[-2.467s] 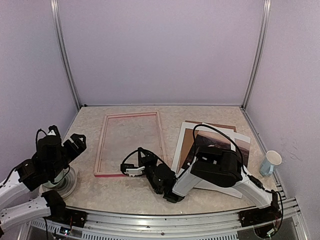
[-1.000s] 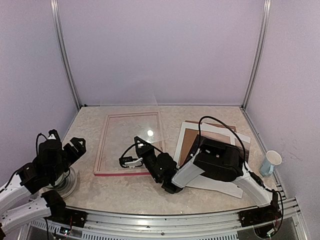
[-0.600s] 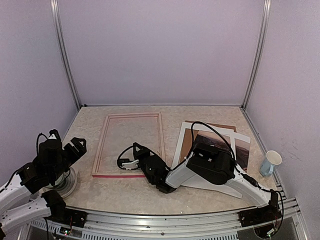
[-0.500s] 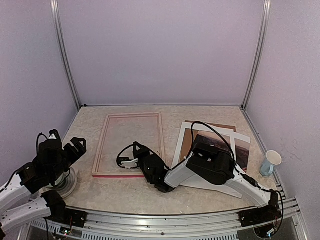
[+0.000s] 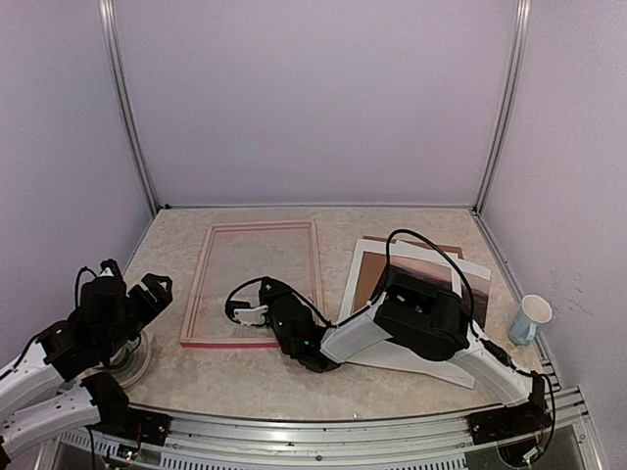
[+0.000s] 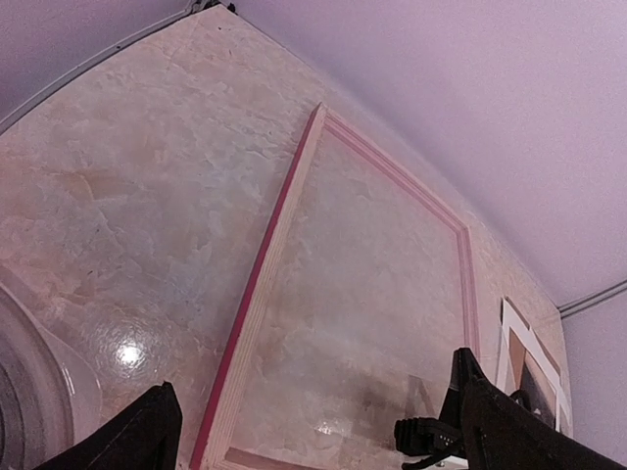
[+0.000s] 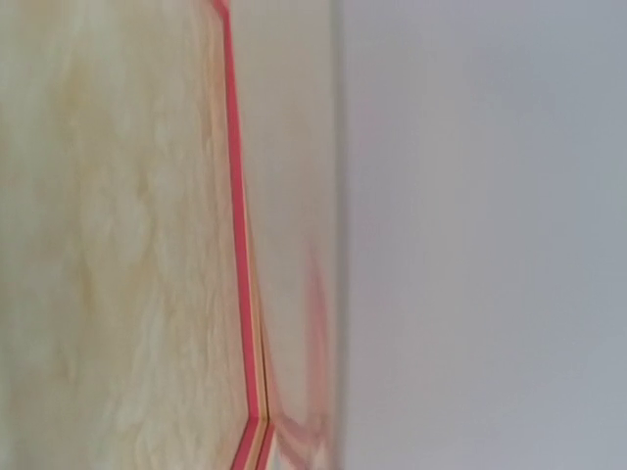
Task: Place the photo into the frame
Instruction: Adjust the glass panel.
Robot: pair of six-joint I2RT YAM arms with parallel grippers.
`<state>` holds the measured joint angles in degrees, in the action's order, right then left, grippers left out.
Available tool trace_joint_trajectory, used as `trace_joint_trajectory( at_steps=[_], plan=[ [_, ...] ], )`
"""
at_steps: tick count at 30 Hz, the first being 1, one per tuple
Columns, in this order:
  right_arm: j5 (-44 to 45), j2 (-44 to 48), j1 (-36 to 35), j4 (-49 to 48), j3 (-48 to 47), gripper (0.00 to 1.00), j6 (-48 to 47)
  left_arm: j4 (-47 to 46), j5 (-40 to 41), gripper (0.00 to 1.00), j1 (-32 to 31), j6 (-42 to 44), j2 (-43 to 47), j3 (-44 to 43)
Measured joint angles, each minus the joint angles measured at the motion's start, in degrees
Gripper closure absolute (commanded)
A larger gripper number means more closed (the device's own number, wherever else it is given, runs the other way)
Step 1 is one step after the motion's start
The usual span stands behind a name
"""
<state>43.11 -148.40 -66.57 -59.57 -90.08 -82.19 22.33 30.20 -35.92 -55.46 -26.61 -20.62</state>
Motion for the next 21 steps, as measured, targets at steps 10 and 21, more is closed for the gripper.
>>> trace_joint_trajectory(
  at_steps=[10, 21],
  plan=[
    [0.0, 2.2, -1.7, 8.6, -1.8, 1.00, 7.8, 0.2, 0.9, 0.01, 0.0, -0.7, 3.1, 0.0],
    [2.0, 2.2, -2.4, 17.1, -4.3, 1.00, 13.4, 0.2, 1.5, 0.01, 0.0, -0.7, 3.1, 0.0]
  ],
)
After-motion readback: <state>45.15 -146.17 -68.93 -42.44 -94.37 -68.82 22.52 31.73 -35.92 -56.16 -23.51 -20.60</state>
